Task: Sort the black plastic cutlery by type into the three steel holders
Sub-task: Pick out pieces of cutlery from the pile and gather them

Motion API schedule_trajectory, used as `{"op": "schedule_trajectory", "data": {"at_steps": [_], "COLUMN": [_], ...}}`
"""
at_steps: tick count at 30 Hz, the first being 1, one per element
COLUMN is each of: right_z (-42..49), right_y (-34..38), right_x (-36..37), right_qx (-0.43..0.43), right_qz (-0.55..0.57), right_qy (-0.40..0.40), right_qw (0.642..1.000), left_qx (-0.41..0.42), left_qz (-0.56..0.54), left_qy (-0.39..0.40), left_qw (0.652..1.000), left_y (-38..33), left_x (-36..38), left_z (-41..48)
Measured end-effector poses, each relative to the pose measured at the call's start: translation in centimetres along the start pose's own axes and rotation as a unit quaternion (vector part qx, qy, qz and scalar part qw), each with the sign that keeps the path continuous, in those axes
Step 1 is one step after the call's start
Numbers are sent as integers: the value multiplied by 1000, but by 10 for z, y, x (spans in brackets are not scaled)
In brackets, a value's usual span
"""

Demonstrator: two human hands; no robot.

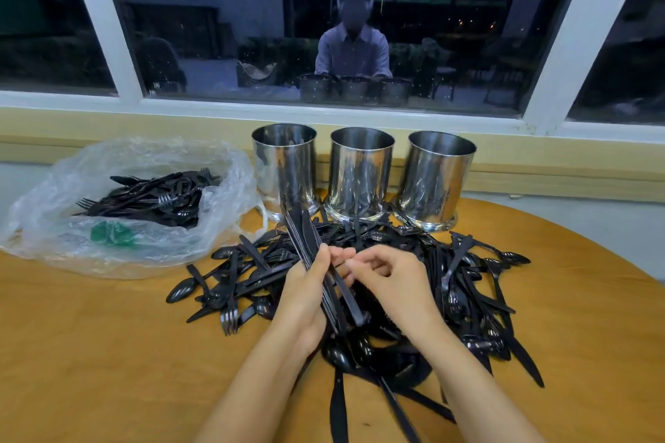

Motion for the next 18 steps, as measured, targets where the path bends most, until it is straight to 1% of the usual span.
{"op": "schedule_trajectory", "data": {"at_steps": [2, 3, 5, 8, 9, 12, 15, 17, 18], "right_z": [10, 13, 19, 26, 28, 30, 28, 27, 28], "right_y": [4, 6, 11, 16, 17, 17, 19, 18, 18], "right_x": [-7, -9, -9, -12, -13, -14, -11, -10, -11], "right_qx": [-3, 1, 24, 52, 61, 80, 90, 93, 83], "right_qz": [14, 25, 39, -17, -15, 21, 101, 125, 112], "right_qy": [-31, -27, 13, 52, 66, 106, 150, 155, 151], "right_qw": [999, 999, 999, 997, 996, 991, 979, 975, 979], "left_qx": [-6, -14, -37, -72, -81, -94, -102, -122, -130], "left_qz": [20, 43, 93, 154, 162, 178, 167, 142, 128], "left_qy": [14, 35, 91, 173, 193, 228, 254, 272, 278], "left_qw": [1000, 998, 991, 970, 964, 953, 947, 944, 943], "left_y": [2, 3, 4, 3, 3, 2, 0, -2, -4], "left_x": [4, 6, 11, 16, 16, 15, 15, 14, 14], "left_z": [-1, -2, -7, -12, -13, -13, -14, -16, -17]}}
Point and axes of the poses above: each hand's wrist, its own z-axis towards the middle knuckle, its own x-axis out of the palm, y = z × x, the point moved 2 cm from there along z, towards the middle knuckle, and after that the axes turned 15 degrees about x, right-handed, at the moved point
